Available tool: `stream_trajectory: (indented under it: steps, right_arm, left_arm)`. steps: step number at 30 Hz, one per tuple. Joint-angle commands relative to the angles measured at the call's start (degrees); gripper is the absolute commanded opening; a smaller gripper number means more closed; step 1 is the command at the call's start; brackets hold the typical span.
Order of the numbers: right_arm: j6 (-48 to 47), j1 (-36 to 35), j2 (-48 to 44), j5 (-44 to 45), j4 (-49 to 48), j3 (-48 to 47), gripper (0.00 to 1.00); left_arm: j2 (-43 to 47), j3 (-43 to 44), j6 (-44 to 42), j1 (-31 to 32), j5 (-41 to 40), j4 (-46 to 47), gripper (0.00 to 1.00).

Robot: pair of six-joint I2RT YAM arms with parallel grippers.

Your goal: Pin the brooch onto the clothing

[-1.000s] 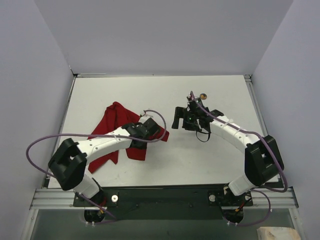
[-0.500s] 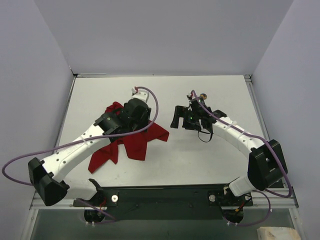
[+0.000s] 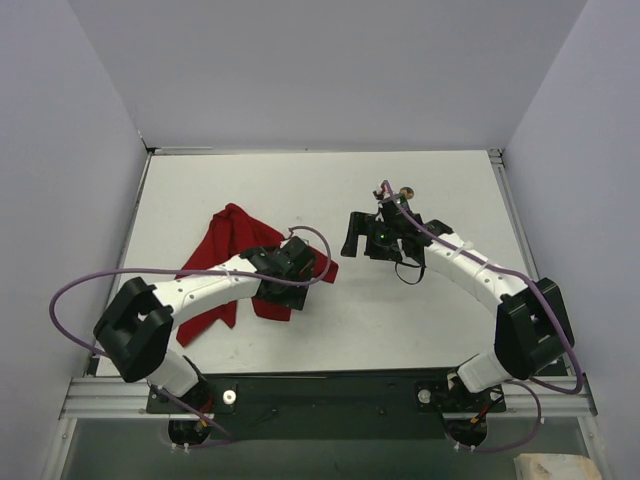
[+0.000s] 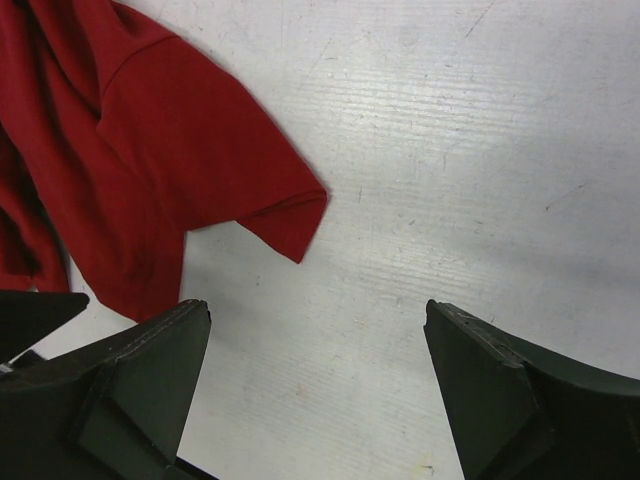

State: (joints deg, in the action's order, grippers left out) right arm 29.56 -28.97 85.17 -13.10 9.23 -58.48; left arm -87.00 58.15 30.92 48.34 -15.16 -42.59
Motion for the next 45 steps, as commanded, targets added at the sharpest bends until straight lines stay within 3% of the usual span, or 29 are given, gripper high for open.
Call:
stream_trajectory:
  steps: [1,7,10,14,15,18,20,23,30,31,35,38,40,45]
  right_arm:
    - [-0.4,-0.3,0.9,0.2,1.5,-0.2,0.93]
    - [-0.6,-0.2,1.4,0.5,1.7,-0.1,0.93]
    - [-0.6,-0.1,1.5,0.8,1.8,-0.2,0.93]
    - [-0.7,0.1,1.1,1.0,2.0,-0.3,0.93]
    - [-0.7,0.1,1.1,1.0,2.1,-0.3,0.93]
    - [-0.9,0.1,0.8,0.9,2.4,-0.4,0.93]
    - [-1.0,0.1,0.4,0.8,2.5,-0.6,0.93]
    - [-1.2,0.1,-0.3,0.9,2.8,-0.8,0.93]
    - [-2.1,0.5,-3.9,0.8,3.9,-2.5,0.93]
    - [-2.7,0.7,-5.0,0.8,4.9,-3.6,0.93]
    - [-4.2,2.0,-9.1,0.0,6.6,-5.7,0.93]
    - [-5.1,2.5,-13.0,-0.6,6.9,-6.6,0.95]
    - [-5.4,2.8,-15.6,-0.8,6.9,-6.8,0.96]
    - [-6.7,2.7,-17.7,-3.5,6.9,-6.0,0.96]
  left_arm:
    - [-3.6,-1.5,1.0,0.3,2.5,6.3,0.8]
    - [-8.2,-3.0,1.6,0.3,2.2,8.7,0.75]
    - [-9.4,-3.9,1.8,0.0,2.5,9.2,0.65]
    - [-10.6,-5.6,1.4,-1.3,3.4,9.9,0.35]
    - [-10.7,-6.2,1.2,-2.4,3.6,10.1,0.21]
    - [-9.0,-5.4,-0.2,-5.3,3.5,9.0,0.0]
    - [-5.9,-3.1,-1.6,-6.1,1.8,5.6,0.0]
    - [-1.1,7.0,-4.5,-6.4,-4.0,-1.0,0.0]
    - [3.0,42.5,-15.5,-3.9,-9.7,-8.7,0.0]
    - [2.3,50.1,-16.8,-2.9,-10.6,-10.0,0.0]
    - [0.3,65.8,-21.6,4.1,-12.3,-12.3,0.0]
    - [0.0,70.5,-22.3,4.4,-10.4,-13.4,0.0]
    - [2.6,68.2,-22.1,4.3,-11.3,-11.4,0.0]
    - [11.0,48.6,-18.8,2.5,-19.8,-3.0,0.0]
